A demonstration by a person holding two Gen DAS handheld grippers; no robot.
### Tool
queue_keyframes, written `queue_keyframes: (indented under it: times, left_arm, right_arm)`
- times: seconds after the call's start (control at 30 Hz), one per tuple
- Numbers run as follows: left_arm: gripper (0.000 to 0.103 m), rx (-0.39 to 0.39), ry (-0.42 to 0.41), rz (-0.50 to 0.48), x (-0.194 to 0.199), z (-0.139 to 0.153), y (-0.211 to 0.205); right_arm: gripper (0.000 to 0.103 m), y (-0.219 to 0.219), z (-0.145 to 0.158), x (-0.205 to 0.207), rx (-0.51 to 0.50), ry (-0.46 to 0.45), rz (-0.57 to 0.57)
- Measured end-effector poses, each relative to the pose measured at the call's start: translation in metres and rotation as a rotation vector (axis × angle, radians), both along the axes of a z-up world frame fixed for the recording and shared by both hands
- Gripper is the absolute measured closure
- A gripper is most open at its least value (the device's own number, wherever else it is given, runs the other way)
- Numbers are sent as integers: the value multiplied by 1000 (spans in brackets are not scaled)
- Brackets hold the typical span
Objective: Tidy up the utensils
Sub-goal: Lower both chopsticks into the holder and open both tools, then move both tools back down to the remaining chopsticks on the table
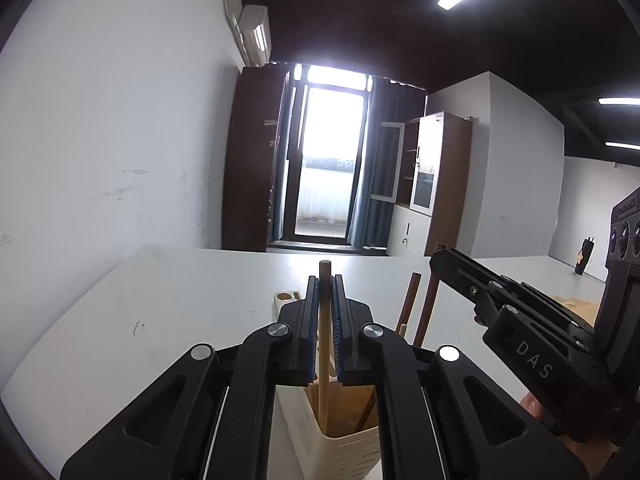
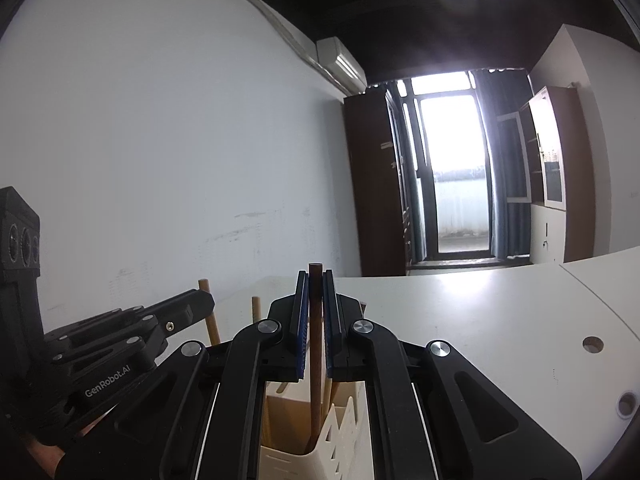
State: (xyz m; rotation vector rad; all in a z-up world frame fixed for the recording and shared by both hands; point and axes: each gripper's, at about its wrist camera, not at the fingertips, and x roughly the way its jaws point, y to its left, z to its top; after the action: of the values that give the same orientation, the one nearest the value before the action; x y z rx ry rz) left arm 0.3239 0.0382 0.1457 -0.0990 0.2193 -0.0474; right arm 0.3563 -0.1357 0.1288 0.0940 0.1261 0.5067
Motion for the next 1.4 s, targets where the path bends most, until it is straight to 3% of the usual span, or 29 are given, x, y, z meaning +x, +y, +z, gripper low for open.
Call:
queue_keyframes:
  times: [0.17,0.27,0.3,0.33,0.4,0.47,0.93,1.2,1.4]
  left_arm:
    - [97,13,-3,4,-4,-2,-2]
    - [97,-23,22,4,2,6,3]
    - [97,-33,18,4,1,8,6]
    - [95,-27,6,16,-1,10,6]
    - [93,-8,-23,38,-8,12,7]
    - [86,-8,-31,32,-11,13,7]
    - [71,11,8,25,-25,13,5]
    - [60,32,49,26,-42,9,3]
    - [51,32,133,11,-50,-7,6]
  right_arm:
    - [95,5,-4,0,-37,31,9]
    - [95,5,-6,-3,-42,33,5]
    - [92,4,-5,-4,-44,34,0]
    - [80,4,-5,-4,-44,37,-4]
    - [69,1,-2,-4,-30,37,-7]
    - [69,1,-2,-4,-38,37,-18]
    - [69,-2,-8,-10,-70,90,-56]
    - [58,-13,-15,-25,-75,137,-82]
    - [50,-18,-22,-35,-92,213,-96]
